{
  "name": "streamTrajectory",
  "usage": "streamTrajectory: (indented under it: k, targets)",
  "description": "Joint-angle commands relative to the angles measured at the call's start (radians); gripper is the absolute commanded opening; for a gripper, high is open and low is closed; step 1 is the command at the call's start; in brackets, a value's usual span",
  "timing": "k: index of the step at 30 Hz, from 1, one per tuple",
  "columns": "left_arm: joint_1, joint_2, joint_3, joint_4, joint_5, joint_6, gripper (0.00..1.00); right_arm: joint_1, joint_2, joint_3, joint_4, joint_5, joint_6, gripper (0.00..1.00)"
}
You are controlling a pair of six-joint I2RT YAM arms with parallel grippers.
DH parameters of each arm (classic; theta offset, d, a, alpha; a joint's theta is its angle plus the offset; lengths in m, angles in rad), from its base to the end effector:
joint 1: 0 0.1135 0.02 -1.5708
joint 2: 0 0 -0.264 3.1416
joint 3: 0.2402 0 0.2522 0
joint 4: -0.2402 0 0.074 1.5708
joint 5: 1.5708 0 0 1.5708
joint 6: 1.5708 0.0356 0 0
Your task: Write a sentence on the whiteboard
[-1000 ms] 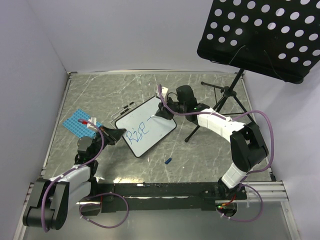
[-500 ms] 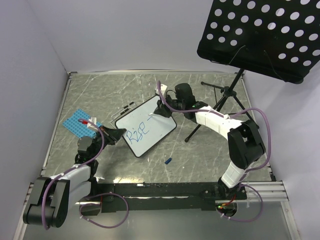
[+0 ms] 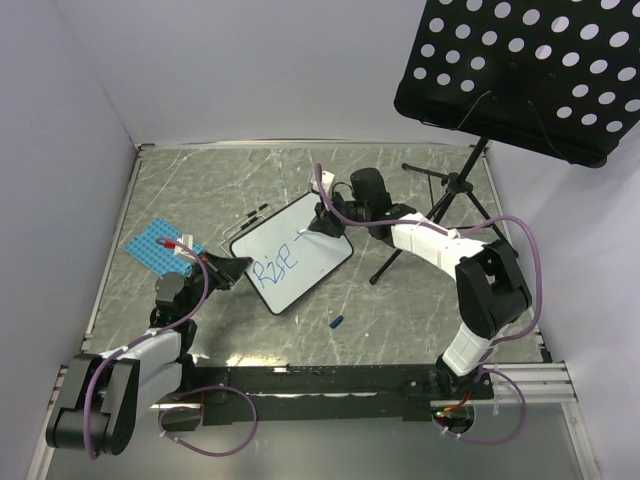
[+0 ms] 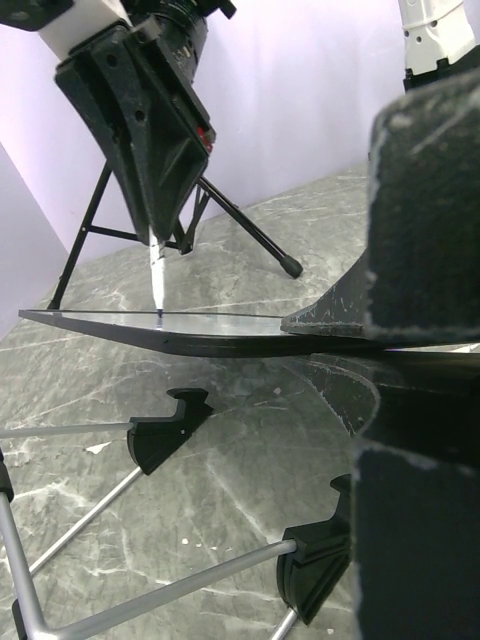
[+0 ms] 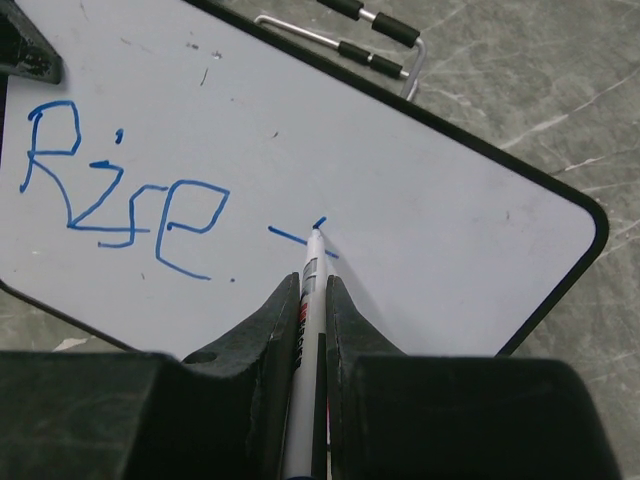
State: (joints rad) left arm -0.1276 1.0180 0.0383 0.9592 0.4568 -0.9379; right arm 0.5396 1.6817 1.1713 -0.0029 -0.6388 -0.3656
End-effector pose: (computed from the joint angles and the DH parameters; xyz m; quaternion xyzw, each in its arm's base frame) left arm 0.1702 -0.0377 0.1660 -0.1286 0.7019 -0.4855 0.5050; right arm 0.3165 0.2143 0.2582 -0.5009 0.6680 0.3117 0.4536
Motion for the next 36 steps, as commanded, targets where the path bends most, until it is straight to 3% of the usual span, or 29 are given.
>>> streamTrajectory:
  k: [1,16,36]
  targets:
    - [-0.003,-0.016,-0.061,0.084,0.008,0.019,0.01,0.002,-0.056,-0.039,-0.022,-0.030,-0.032,0.00]
    - [-0.004,-0.024,-0.058,0.067,0.000,0.022,0.01,0.000,-0.102,-0.119,-0.043,-0.010,-0.070,0.00]
    - [-0.004,-0.003,-0.054,0.092,0.017,0.024,0.01,-0.036,-0.060,0.022,-0.020,0.019,-0.016,0.00]
